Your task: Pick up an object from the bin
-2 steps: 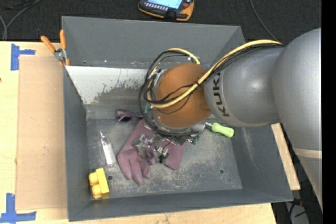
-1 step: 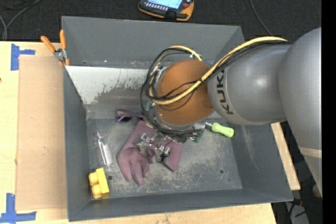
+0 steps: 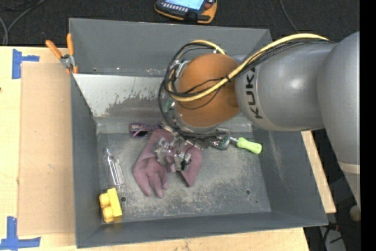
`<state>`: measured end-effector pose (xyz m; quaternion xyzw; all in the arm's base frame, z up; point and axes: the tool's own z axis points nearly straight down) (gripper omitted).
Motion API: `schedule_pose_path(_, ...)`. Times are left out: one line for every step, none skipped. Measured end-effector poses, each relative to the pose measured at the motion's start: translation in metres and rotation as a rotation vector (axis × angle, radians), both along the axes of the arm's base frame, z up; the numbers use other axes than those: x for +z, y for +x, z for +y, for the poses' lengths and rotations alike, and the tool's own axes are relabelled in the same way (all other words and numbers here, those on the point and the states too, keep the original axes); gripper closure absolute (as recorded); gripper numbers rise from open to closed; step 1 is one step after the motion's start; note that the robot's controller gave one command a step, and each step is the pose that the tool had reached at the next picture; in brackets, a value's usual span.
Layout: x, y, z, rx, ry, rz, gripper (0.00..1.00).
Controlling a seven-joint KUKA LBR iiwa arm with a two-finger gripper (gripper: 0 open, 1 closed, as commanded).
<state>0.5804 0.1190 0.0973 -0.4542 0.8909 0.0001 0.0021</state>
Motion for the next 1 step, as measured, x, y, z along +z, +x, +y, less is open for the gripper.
schedule_pose_path(-0.0064, 0.0124, -0.0158, 0.357, 0.000, 0.001, 1.00)
